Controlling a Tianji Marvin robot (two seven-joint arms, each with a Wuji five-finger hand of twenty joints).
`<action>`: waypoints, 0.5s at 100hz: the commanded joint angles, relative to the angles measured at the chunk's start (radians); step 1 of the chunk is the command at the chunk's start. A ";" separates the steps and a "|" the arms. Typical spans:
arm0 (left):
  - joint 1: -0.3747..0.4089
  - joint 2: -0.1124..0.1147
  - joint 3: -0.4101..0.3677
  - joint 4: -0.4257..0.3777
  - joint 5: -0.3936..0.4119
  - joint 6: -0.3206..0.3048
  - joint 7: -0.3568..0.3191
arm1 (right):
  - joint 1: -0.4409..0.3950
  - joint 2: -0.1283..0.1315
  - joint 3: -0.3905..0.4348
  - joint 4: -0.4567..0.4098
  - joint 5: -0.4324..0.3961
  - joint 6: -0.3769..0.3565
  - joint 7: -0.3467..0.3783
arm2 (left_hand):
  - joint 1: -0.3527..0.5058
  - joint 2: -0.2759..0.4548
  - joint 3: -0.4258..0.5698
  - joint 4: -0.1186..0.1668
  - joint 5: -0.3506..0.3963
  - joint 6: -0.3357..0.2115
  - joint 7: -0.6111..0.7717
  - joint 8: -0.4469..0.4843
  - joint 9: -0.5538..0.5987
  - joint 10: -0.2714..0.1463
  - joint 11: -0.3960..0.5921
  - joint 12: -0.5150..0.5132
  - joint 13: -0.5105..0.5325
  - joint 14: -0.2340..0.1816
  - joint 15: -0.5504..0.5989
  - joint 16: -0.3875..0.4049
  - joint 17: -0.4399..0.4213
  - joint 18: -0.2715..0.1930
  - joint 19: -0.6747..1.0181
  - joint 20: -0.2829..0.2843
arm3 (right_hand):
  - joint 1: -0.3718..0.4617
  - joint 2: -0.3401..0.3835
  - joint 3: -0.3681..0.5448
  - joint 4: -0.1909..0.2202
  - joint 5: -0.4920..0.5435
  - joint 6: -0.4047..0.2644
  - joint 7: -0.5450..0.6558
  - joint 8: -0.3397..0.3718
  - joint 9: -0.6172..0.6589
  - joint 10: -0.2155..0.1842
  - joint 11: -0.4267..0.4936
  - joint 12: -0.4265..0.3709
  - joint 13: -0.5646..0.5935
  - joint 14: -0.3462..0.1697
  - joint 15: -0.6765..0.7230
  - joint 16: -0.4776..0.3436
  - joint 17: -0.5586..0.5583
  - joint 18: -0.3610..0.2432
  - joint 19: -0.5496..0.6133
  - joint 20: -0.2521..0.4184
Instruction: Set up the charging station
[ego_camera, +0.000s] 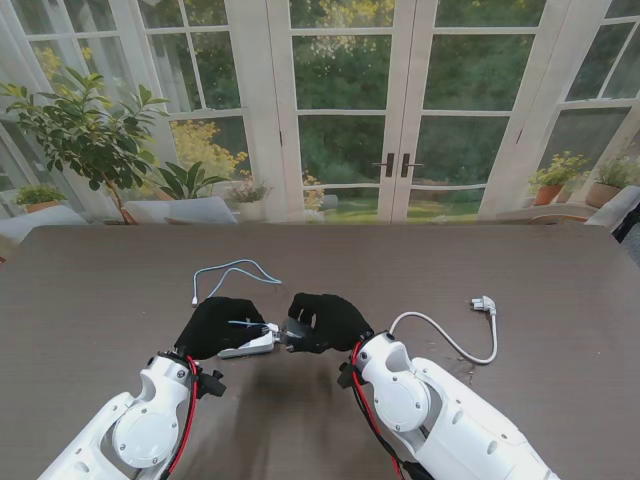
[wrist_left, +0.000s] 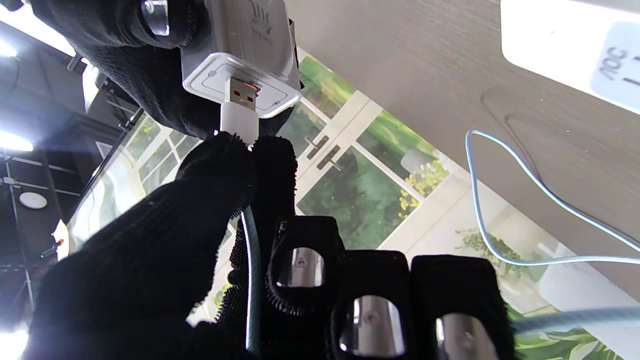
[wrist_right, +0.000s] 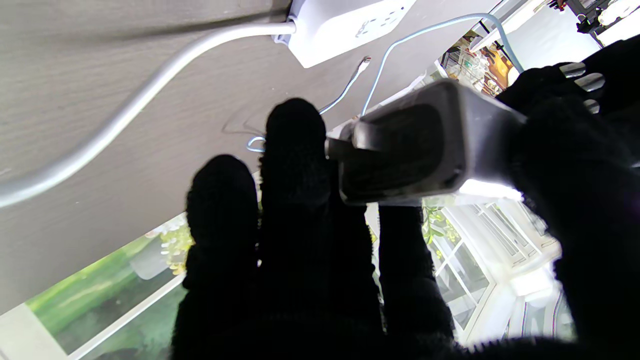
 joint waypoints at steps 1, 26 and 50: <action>-0.001 -0.007 0.003 0.002 -0.009 -0.001 -0.023 | -0.007 -0.003 0.000 -0.012 0.002 -0.006 0.013 | 0.017 0.034 -0.008 0.000 0.038 0.024 0.007 0.008 0.043 0.015 0.074 0.000 0.017 -0.050 0.087 -0.002 0.041 -0.104 0.272 0.008 | 0.182 0.067 0.167 0.066 0.092 -0.175 0.270 0.055 0.075 -0.066 0.102 0.041 0.036 -0.010 0.027 0.063 -0.002 -0.001 0.042 0.011; -0.006 -0.008 0.010 0.011 -0.018 -0.005 -0.025 | -0.008 -0.006 -0.001 -0.014 0.009 -0.005 0.010 | 0.016 0.035 -0.009 0.000 0.038 0.022 0.006 0.008 0.043 0.015 0.074 0.000 0.017 -0.050 0.087 -0.002 0.041 -0.103 0.272 0.007 | 0.183 0.067 0.166 0.066 0.092 -0.175 0.270 0.055 0.076 -0.064 0.103 0.041 0.035 -0.013 0.026 0.062 -0.001 -0.002 0.042 0.011; -0.008 -0.009 0.017 0.016 -0.024 -0.003 -0.024 | -0.011 -0.008 -0.001 -0.016 0.016 -0.004 0.006 | 0.018 0.034 -0.008 0.000 0.039 0.025 0.007 0.008 0.043 0.015 0.074 0.000 0.017 -0.050 0.087 -0.002 0.041 -0.102 0.272 0.007 | 0.185 0.065 0.166 0.067 0.092 -0.175 0.270 0.055 0.076 -0.064 0.102 0.040 0.036 -0.007 0.027 0.063 -0.001 -0.002 0.042 0.011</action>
